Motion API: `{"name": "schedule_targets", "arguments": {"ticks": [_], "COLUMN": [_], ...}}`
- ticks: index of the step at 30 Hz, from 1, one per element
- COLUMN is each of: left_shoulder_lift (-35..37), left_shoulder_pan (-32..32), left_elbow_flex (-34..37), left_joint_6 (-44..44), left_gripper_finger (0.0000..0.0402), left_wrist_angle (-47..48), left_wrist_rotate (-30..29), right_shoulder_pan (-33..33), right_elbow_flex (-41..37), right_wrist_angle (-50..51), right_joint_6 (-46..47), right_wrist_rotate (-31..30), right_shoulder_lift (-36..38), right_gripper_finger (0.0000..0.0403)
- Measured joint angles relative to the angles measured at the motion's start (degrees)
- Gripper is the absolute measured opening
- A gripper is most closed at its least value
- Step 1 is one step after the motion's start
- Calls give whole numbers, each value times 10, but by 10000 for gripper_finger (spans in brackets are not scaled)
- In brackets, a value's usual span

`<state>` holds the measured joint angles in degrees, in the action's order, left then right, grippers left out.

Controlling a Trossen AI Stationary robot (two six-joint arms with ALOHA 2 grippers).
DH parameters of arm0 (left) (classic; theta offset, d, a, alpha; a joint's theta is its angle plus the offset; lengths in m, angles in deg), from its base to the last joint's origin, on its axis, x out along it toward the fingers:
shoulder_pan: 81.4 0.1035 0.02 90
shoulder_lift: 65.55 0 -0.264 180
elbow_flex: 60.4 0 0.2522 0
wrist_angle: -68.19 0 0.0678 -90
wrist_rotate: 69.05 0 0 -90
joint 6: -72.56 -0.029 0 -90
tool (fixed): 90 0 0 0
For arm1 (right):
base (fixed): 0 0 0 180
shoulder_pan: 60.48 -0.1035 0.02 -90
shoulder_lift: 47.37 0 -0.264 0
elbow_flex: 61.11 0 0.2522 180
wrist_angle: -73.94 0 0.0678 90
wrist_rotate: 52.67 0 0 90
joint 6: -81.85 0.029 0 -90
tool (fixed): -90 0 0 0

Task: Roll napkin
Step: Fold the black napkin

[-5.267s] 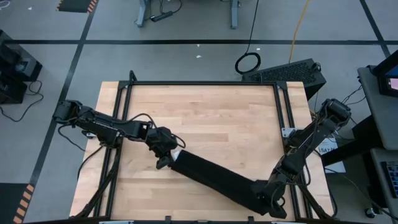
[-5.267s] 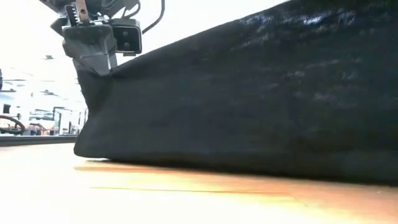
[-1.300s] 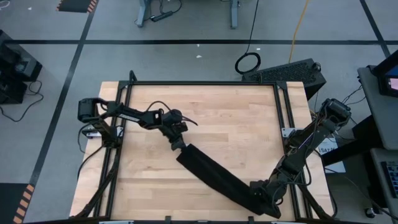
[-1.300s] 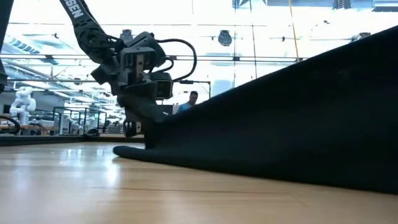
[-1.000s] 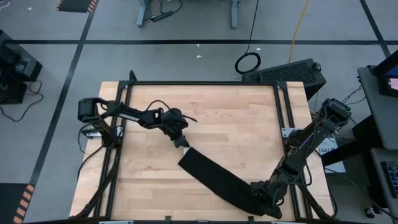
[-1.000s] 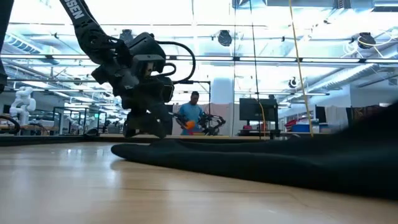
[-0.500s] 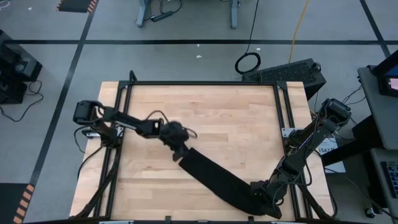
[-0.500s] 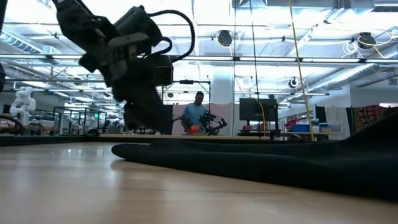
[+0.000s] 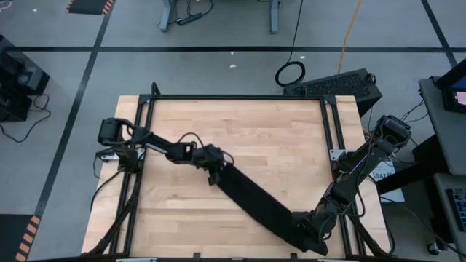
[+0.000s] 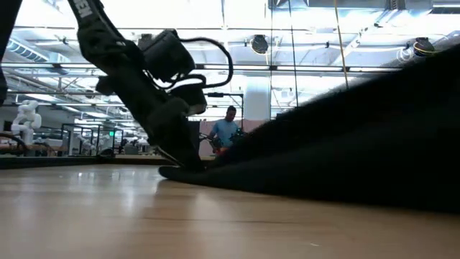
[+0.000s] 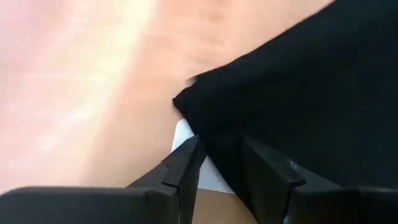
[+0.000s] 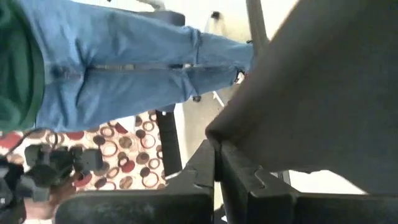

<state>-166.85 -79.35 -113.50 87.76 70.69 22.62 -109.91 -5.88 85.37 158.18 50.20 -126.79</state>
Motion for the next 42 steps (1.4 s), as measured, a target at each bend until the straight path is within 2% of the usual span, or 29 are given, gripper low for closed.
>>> {"name": "schedule_targets", "arguments": {"ticks": [4,8,12,18,24,27,32,38,42], "left_shoulder_lift": [7,19,37,62,72,61,40,2,-5], "left_shoulder_pan": [60,114,139,138,97,63,32,52,82], "left_elbow_flex": [-1,-15,-44,-70,-70,-70,-70,-72,-73], "left_joint_6": [-32,-51,-50,-38,-25,-53,-126,-210,-274], "left_gripper_finger": [125,125,125,125,125,125,125,124,124], "left_wrist_angle": [1,24,84,190,191,173,140,138,132], "left_wrist_rotate": [-4,41,73,84,137,138,72,64,67], "right_shoulder_pan": [8,30,64,98,105,104,105,105,105], "right_elbow_flex": [0,0,0,0,0,0,0,0,0], "right_wrist_angle": [3,1,2,4,4,4,-1,-30,-50], "right_joint_6": [36,76,85,78,71,73,108,157,189], "right_wrist_rotate": [-39,-87,-95,-98,-98,-98,-98,-106,-151], "right_shoulder_lift": [0,0,0,0,0,0,0,0,0], "right_gripper_finger": [0,0,0,0,0,0,0,0,0]}}
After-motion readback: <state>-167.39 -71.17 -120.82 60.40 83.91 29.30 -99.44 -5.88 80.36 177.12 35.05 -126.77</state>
